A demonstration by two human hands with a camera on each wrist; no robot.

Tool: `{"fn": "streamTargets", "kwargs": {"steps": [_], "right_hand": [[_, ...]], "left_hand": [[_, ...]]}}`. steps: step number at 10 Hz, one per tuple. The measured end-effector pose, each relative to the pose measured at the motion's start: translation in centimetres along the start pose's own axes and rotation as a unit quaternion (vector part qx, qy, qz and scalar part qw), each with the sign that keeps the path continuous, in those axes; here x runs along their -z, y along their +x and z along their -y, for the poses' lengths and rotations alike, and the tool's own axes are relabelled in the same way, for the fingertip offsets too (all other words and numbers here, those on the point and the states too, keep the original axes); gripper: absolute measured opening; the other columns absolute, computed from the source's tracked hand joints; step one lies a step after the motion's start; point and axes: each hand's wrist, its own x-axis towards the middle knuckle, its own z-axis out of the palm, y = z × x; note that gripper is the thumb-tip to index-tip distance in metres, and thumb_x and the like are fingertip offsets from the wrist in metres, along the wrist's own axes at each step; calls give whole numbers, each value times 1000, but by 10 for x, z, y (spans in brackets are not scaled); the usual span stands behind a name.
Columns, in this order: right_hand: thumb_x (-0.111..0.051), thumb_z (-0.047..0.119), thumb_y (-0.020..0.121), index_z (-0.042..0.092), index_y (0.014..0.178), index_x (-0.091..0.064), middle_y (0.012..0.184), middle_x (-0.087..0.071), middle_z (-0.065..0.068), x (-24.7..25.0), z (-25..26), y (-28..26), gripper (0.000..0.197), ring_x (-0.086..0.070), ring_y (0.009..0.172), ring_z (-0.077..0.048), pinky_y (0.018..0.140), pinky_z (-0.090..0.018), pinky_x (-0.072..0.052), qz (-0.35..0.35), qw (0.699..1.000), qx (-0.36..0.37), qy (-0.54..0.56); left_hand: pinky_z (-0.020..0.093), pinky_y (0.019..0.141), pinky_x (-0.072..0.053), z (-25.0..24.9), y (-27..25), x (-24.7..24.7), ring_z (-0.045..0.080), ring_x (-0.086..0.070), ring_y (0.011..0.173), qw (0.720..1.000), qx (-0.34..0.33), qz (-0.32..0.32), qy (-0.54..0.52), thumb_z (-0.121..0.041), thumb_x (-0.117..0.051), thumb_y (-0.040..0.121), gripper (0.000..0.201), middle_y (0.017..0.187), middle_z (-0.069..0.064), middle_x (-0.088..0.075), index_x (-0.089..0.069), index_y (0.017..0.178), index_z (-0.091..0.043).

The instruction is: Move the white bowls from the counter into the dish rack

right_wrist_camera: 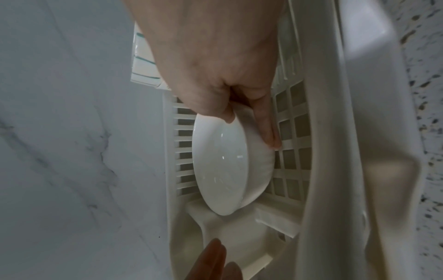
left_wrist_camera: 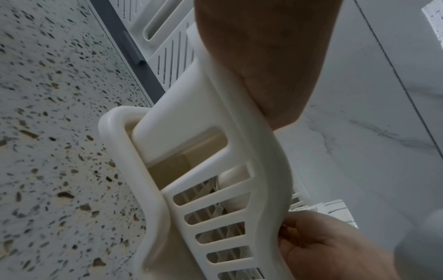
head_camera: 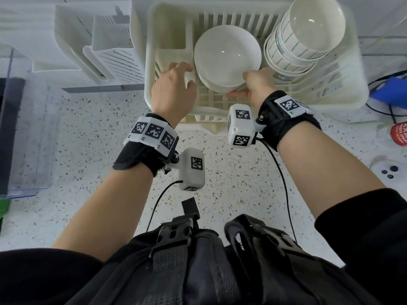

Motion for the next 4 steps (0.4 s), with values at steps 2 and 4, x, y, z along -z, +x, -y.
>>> {"fn": "streamTargets", "kwargs": {"steps": [2,4], "right_hand": [[-46,2,93,6,116,-49,117,-55,-13,10,-4,-13,23,-62,106,-38,63,-41,-62,15,1000,18,19],[-56,0,84,-3,107,-64,102,-68,-17,25,-11,-42,25,-67,100,-33,92,-49,-55,-26,988,124,-90]], "left_hand": [[27,69,-36,-4,-8,5,25,-59,101,1000,-16,-2,-19,-13,-45,89,34,129,7,-57,-55,122,-13],[23,74,-38,-4,-34,12,21,-54,83,997,-51,-11,-65,-8,-46,87,35,121,13,-60,-57,121,-8]]}}
